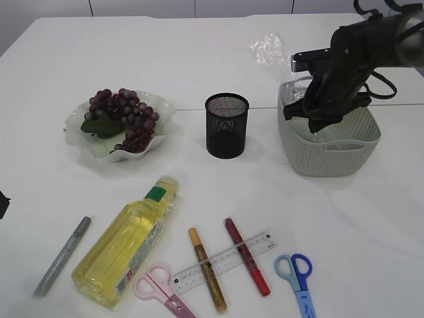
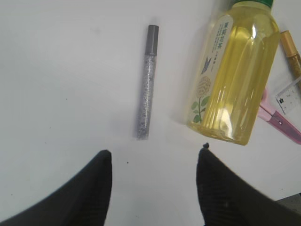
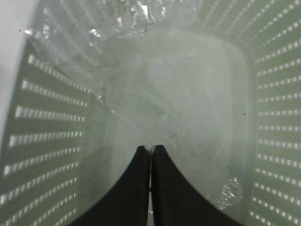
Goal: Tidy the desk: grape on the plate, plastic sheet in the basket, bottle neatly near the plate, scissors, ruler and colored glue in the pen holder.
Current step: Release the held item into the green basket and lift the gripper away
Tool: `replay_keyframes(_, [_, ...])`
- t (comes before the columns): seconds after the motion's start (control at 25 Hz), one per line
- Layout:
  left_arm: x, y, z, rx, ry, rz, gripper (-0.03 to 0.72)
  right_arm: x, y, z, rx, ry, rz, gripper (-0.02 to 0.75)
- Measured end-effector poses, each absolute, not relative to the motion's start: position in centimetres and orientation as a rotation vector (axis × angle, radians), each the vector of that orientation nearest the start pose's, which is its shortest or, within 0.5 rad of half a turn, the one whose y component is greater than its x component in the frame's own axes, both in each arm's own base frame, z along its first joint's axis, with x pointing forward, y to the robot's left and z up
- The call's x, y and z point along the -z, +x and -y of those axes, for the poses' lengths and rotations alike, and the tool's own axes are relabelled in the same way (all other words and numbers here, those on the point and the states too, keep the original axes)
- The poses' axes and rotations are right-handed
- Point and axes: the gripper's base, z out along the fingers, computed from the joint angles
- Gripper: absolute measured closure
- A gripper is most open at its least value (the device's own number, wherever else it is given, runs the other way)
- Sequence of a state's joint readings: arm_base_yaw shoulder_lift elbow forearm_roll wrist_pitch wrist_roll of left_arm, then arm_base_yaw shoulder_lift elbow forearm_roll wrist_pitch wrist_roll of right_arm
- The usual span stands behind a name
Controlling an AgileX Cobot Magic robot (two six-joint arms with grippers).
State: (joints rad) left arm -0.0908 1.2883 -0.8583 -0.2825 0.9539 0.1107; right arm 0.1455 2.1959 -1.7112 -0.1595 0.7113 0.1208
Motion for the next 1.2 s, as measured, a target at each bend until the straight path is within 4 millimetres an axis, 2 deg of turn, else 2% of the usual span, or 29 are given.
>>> replay_keyframes(0.16, [-25.7, 22.5, 4.1, 0.358, 0.098, -2.844, 0.265, -15.9, 47.5, -6.0, 0.089, -0.128, -2.688, 0.748])
replay_keyframes(0.24, [-25.7, 22.5, 4.1, 0.358, 0.098, -2.844, 0.265, -16.0, 47.5, -5.9, 0.098, -0.125, -2.684, 0.708])
replay_keyframes(0.32, [-25.7, 22.5, 4.1, 0.358, 0.098, -2.844, 0.265, -16.1, 47.5, -5.9, 0.105, -0.120, -2.686, 0.626])
replay_keyframes(0.52, [-25.7, 22.5, 4.1, 0.358, 0.098, -2.844, 0.265, -16.5, 47.4, -5.8, 0.124, -0.116, -2.720, 0.297])
replay_keyframes(0.64, [-25.7, 22.5, 4.1, 0.358, 0.098, -2.844, 0.265, -16.9, 47.3, -5.7, 0.129, -0.113, -2.729, 0.193])
replay_keyframes(0.72, [-25.7, 22.5, 4.1, 0.358, 0.098, -2.844, 0.265, -18.1, 47.1, -5.7, 0.125, -0.108, -2.706, 0.171])
replay_keyframes(0.92, [-25.7, 22.5, 4.1, 0.360, 0.097, -2.843, 0.265, -22.6, 46.1, -5.5, 0.117, -0.092, -2.641, 0.161])
replay_keyframes(1.2, [-25.7, 22.5, 4.3, 0.382, 0.085, -2.841, 0.265, -28.6, 43.2, -5.4, 0.048, -0.033, -2.619, 0.160])
